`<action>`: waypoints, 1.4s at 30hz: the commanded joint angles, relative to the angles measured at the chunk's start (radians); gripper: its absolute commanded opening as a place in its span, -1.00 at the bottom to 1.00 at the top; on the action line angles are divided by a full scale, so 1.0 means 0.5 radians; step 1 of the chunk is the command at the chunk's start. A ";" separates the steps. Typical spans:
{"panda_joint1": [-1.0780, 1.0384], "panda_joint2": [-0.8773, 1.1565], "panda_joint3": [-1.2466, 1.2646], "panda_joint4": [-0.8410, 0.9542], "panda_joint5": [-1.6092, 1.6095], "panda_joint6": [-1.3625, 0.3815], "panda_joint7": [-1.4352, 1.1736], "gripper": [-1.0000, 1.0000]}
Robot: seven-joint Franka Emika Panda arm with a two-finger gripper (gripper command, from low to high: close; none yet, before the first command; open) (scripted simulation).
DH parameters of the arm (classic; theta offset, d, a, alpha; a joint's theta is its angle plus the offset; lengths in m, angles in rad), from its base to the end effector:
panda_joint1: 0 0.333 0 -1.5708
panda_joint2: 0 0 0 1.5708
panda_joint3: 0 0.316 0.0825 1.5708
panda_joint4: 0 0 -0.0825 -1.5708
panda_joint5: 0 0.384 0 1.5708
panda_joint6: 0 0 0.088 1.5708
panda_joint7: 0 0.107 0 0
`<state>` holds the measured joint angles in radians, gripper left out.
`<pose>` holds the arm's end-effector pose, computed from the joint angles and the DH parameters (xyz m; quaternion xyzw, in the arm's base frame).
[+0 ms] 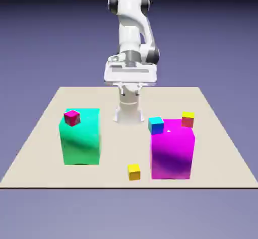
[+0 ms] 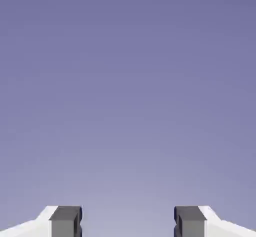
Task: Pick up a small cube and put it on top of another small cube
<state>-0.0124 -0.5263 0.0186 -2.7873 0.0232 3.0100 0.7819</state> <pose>0.3985 0.0009 0.4483 -0.8579 0.3609 -0.3374 0.1412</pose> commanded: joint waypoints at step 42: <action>-0.885 1.787 0.835 1.158 0.588 -1.341 1.313 -1.00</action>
<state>-0.4550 0.3674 0.4360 -2.2084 0.3196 2.3404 1.4369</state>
